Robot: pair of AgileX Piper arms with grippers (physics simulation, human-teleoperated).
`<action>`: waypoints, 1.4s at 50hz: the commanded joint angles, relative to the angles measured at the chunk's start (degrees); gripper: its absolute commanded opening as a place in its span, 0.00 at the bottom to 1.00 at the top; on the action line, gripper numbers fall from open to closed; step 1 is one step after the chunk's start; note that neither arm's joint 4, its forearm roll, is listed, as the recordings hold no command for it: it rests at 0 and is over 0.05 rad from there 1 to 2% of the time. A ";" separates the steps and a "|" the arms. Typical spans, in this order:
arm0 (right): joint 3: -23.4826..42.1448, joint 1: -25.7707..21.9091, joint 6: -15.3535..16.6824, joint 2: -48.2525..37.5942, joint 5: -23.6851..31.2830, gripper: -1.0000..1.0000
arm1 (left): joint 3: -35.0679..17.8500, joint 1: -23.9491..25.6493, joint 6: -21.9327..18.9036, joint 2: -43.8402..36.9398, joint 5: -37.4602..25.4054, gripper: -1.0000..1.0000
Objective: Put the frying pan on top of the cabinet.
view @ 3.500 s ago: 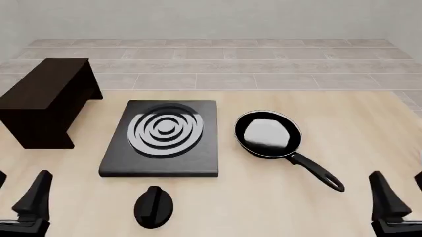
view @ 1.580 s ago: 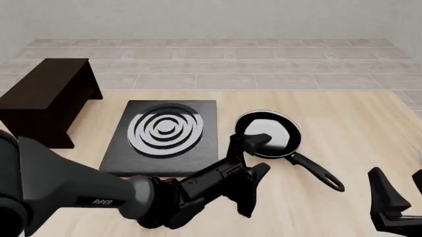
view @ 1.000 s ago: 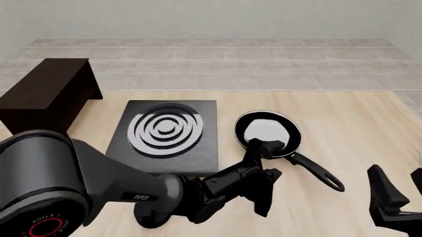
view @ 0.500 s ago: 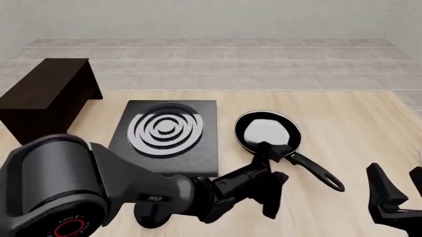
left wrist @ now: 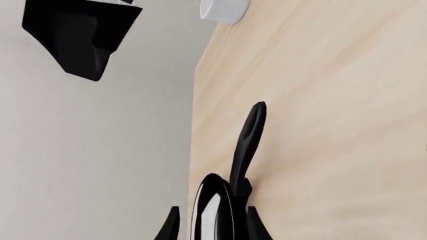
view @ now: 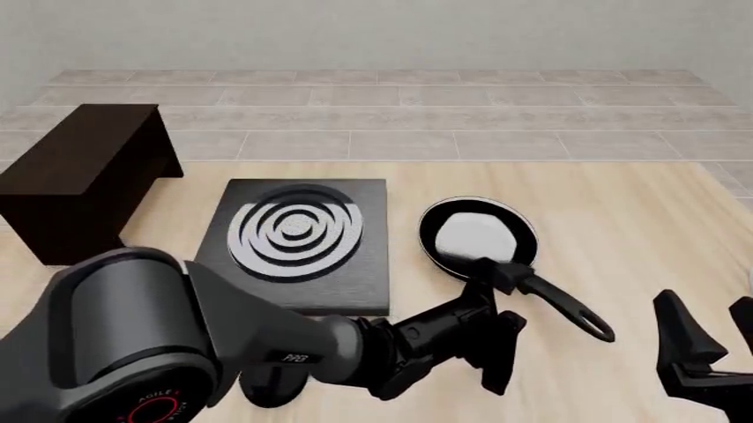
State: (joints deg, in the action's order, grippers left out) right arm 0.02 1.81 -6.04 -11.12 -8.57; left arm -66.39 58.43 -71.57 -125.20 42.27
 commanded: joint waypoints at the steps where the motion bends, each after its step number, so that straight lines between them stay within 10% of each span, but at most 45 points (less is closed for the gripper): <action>1: -0.01 0.23 -0.37 -0.53 -0.49 1.00 | -1.97 0.53 0.32 -1.51 -0.77 1.00; 70: 0.03 0.50 -2.30 -3.76 -3.37 1.00 | -16.22 0.49 1.42 -12.55 -6.12 1.00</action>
State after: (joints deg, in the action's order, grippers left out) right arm 0.05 2.35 -8.10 -14.57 -11.63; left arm -80.52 59.20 -69.90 -136.36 36.93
